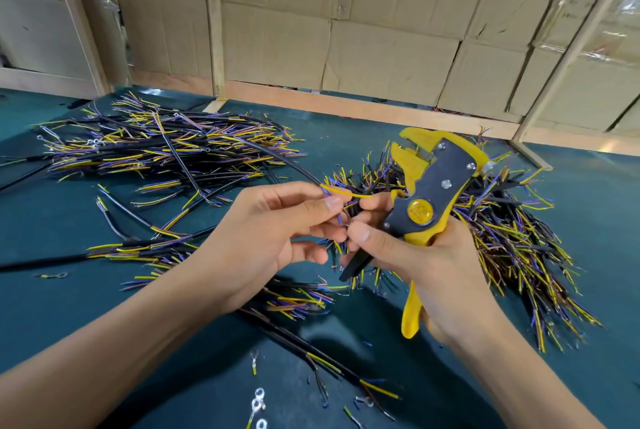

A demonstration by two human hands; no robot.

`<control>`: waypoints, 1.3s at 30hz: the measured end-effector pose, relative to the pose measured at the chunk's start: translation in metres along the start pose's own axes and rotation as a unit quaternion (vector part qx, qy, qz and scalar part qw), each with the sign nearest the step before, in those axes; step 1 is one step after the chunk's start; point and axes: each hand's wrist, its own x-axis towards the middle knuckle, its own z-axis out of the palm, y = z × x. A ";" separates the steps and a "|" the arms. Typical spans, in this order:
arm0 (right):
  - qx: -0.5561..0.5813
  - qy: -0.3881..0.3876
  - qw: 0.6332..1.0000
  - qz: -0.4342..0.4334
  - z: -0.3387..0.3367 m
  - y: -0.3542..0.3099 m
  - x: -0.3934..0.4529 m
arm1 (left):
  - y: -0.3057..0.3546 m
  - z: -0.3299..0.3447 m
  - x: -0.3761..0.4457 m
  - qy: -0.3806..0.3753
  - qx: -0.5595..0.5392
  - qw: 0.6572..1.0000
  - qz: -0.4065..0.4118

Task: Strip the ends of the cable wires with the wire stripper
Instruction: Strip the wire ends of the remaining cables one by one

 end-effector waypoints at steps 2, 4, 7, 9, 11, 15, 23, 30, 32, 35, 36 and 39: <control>-0.007 0.003 1.000 -0.006 0.000 0.002 -0.001 | -0.001 0.001 0.000 0.000 -0.007 1.000 -0.005; 0.009 0.003 1.000 -0.006 0.000 0.003 -0.001 | -0.001 0.003 0.000 -0.006 -0.002 1.000 -0.009; 0.030 -0.008 1.000 0.003 -0.001 0.002 -0.001 | 0.000 0.002 0.002 -0.009 0.004 1.000 -0.011; 0.038 -0.003 0.999 0.008 -0.001 0.002 0.000 | 0.000 0.002 0.003 -0.002 0.002 1.000 -0.012; 0.042 0.007 0.999 0.011 0.000 0.002 0.000 | 0.000 0.002 0.004 0.003 -0.005 1.000 -0.015; 0.033 0.011 0.999 0.021 0.000 0.003 -0.001 | 0.000 0.003 0.003 0.016 -0.034 0.999 -0.010; 0.064 -0.080 0.991 0.084 0.002 0.007 -0.006 | 0.008 0.000 0.002 0.016 -0.103 0.994 0.022; 0.080 -0.150 0.979 0.109 0.004 0.009 -0.010 | 0.006 0.003 -0.001 0.031 -0.091 0.994 0.050; 0.080 -0.160 0.978 0.112 0.005 0.009 -0.010 | 0.004 0.005 -0.001 0.047 -0.085 0.994 0.056; 0.082 -0.166 0.976 0.118 0.007 0.010 -0.010 | -0.001 0.007 -0.001 0.076 -0.089 0.992 0.052; 0.083 -0.166 0.975 0.120 0.007 0.010 -0.010 | -0.002 0.008 -0.001 0.085 -0.091 0.991 0.049; 0.089 -0.163 0.975 0.123 0.008 0.010 -0.010 | -0.004 0.008 -0.002 0.090 -0.099 0.990 0.048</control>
